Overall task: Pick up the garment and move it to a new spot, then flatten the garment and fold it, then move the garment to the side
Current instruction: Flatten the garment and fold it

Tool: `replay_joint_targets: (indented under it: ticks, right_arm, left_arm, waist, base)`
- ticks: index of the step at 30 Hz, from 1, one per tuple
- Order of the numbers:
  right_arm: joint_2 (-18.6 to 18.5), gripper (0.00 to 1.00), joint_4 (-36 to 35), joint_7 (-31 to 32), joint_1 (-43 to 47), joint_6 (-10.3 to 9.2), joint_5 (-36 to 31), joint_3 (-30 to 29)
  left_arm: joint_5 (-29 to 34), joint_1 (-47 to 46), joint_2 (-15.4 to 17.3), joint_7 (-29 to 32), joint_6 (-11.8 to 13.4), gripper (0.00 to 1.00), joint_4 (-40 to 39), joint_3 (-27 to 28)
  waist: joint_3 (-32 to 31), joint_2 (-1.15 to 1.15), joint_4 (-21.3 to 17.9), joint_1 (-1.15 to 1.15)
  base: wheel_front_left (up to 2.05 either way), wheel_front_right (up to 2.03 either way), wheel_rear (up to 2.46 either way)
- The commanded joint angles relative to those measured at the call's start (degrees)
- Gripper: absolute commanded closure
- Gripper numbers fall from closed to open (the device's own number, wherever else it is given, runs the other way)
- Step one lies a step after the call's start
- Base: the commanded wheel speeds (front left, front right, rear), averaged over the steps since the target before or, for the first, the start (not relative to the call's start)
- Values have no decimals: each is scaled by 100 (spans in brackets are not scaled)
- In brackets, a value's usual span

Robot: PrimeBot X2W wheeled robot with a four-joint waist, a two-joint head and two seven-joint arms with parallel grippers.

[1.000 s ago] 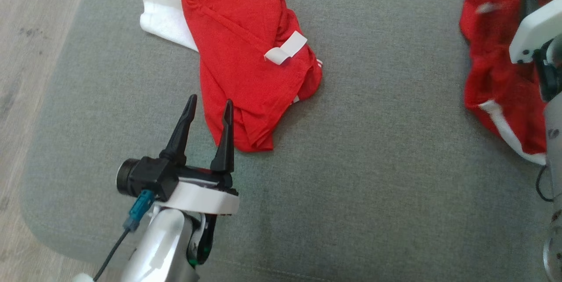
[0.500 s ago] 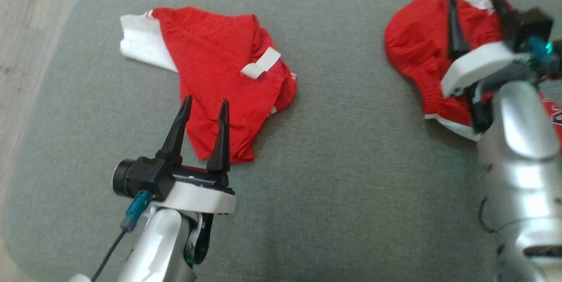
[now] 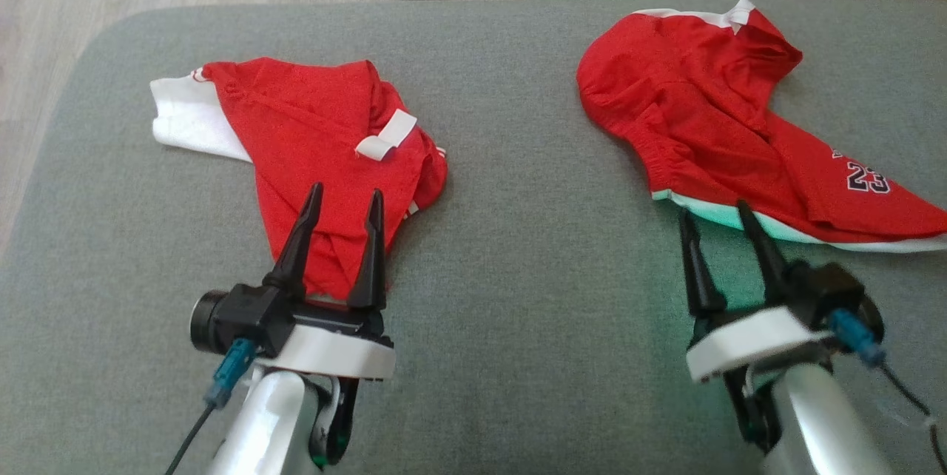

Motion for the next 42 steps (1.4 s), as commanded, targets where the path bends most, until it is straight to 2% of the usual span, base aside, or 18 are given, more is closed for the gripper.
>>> replay_joint_targets:
  ticks: [1, 6, 10, 15, 23, 24, 25, 27, 33, 42]
  right_arm:
    - [49, 0, -295, -77, -75, 39, -17, 215]
    - [49, 0, -344, -43, -9, 39, -310, 173]
    - [49, 0, -155, 240, -284, 39, -688, -36]
    - [50, 0, 418, 710, -739, 39, -984, -322]
    - [50, 0, 1346, 993, -1330, 39, -1294, -517]
    - [50, 45, 1463, 993, -1398, 39, -1293, -532]
    - [50, 100, 1568, 968, -1462, 39, -1267, -529]
    - [50, 100, 1729, 852, -1573, 39, -1128, -445]
    - [50, 100, 1803, 407, -1762, 39, -330, 460]
    - [50, 100, 1246, 642, -1480, 39, 552, 1848]
  left_arm:
    - [48, -126, 18, -55, -29, 0, -176, 215]
    - [51, -143, 18, -55, -56, 0, -175, 200]
    - [56, -190, 18, -55, -80, 0, -151, 164]
    - [22, -274, 18, -55, -87, 0, -131, 87]
    - [-15, -355, 18, -55, -71, 0, -128, 33]
    - [-16, -361, 18, -55, -73, 0, -127, 32]
    - [-17, -367, 18, -55, -74, 0, -124, 30]
    - [-27, -381, 18, -55, -74, 0, -116, 27]
    - [-34, -346, 18, -55, -43, 0, -90, 62]
    - [-10, -244, 18, -55, -53, 0, -83, 101]
  waist:
    - [27, 0, -2, 1]
    - [128, 0, 66, 1]
    - [245, 0, 184, 1]
    - [411, 0, 395, 1]
    - [590, 0, 631, 1]
    - [602, 0, 648, 1]
    - [610, 0, 663, 1]
    - [613, 0, 690, 1]
    - [488, 0, 611, 1]
    - [172, 0, 513, 1]
  base:
    - [0, 0, 0]
    - [0, 0, 0]
    - [0, 0, 0]
    - [0, 0, 0]
    - [0, 0, 0]
    - [0, 0, 0]
    - [0, 0, 0]
    - [0, 0, 0]
    - [0, 0, 0]
    - [0, 0, 0]
